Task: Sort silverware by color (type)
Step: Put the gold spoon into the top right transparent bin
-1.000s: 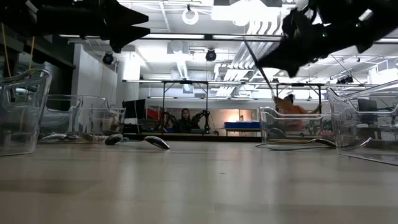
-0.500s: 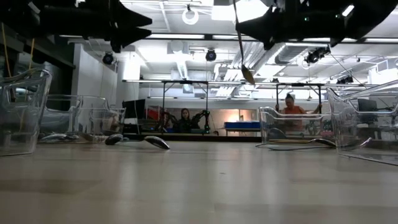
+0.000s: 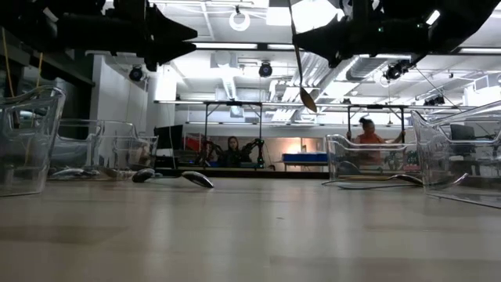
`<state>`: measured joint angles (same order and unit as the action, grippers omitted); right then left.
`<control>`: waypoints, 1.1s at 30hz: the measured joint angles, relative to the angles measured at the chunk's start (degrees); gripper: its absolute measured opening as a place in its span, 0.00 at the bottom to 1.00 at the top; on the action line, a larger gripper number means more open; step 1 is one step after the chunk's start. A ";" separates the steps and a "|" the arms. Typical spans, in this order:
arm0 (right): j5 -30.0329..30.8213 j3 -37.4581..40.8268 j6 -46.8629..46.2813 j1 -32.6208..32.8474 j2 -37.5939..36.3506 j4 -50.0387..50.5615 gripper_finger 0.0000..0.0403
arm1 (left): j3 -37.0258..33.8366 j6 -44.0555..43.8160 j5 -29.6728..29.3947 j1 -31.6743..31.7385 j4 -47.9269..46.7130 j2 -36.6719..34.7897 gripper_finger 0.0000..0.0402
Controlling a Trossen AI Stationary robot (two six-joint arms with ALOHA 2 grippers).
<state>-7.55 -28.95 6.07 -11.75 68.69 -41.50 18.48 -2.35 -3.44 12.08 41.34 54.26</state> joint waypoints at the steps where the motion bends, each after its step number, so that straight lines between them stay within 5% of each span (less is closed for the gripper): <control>1: -0.01 0.00 -0.03 0.00 0.00 0.03 0.01 | 0.00 0.01 0.00 0.00 0.01 -0.02 0.53; 23: 0.74 0.00 -1.39 0.00 0.00 0.08 0.01 | 0.00 0.03 0.02 0.00 0.02 -0.04 0.53; 29: 10.50 -0.03 -1.65 -0.14 0.00 0.19 0.01 | 0.00 0.02 0.02 0.00 0.04 -0.04 0.53; 33: 20.09 -3.88 1.01 -1.62 -0.40 10.42 0.01 | 0.00 0.04 0.02 0.00 0.11 -0.04 0.53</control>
<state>12.54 -32.83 7.08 -13.36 68.29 -31.08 18.48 -2.31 -3.42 12.08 41.45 54.22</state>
